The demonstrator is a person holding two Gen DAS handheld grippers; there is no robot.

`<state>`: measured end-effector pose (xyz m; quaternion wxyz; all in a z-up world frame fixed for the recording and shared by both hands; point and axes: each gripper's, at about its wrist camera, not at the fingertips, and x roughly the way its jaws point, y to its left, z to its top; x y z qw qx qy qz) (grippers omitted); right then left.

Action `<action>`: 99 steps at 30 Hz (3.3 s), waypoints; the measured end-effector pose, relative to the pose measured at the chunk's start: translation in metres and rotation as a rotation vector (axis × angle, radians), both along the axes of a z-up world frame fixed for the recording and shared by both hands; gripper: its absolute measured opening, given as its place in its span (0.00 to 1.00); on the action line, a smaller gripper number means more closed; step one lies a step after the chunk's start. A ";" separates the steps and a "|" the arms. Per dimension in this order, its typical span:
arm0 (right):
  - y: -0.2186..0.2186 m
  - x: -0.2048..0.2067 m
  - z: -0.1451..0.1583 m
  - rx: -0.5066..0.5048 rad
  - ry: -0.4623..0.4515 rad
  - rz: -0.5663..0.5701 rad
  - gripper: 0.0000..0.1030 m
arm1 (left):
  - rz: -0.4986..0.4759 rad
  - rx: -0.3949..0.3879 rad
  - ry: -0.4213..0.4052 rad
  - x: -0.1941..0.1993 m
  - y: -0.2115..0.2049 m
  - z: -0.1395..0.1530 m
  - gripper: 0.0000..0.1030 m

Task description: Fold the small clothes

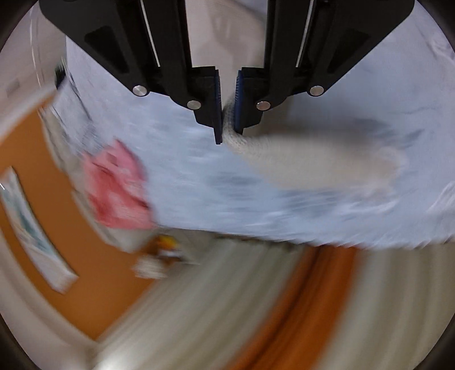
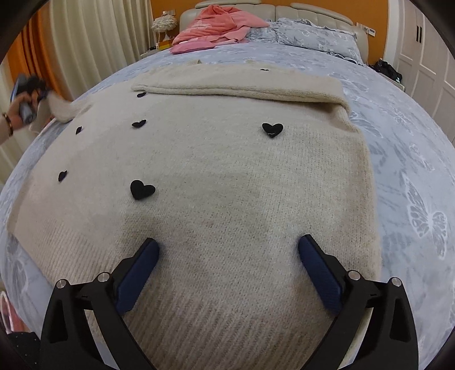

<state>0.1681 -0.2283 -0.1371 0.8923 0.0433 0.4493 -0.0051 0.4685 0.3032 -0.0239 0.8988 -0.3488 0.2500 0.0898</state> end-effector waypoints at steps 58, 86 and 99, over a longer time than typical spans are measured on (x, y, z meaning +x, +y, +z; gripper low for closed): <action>-0.140 0.197 0.056 0.635 -0.132 -0.394 0.06 | -0.218 -0.351 0.239 -0.006 -0.175 -0.123 0.28; -0.175 0.167 0.032 0.547 -0.108 -0.434 0.07 | -0.243 -0.232 0.242 -0.014 -0.187 -0.132 0.21; -0.169 0.143 0.042 0.530 -0.036 -0.351 0.22 | -0.269 -0.253 0.246 -0.020 -0.181 -0.130 0.21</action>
